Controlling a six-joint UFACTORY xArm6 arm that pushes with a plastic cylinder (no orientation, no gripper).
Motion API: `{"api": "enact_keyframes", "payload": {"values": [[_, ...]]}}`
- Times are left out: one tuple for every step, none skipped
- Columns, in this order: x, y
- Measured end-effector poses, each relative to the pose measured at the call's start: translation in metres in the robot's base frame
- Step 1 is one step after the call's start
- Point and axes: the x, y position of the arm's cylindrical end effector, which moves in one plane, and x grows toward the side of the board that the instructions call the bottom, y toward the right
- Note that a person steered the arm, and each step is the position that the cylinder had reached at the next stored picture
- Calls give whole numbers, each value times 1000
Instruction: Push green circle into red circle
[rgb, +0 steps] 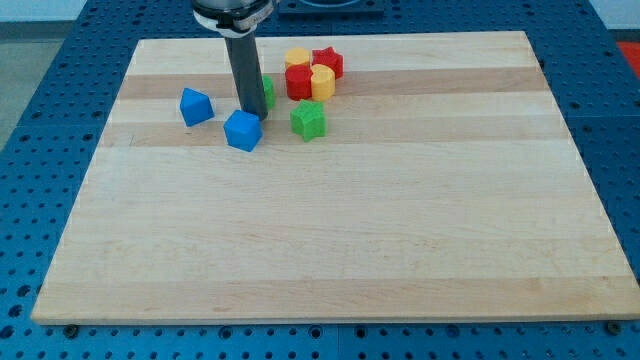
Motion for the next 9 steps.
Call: {"api": "enact_keyframes", "payload": {"values": [[-10,-11],[-9,-36],[-10,-51],[-35,-35],[-35,-35],[-35,-23],[-35,2],[-34,5],[-33,3]]}}
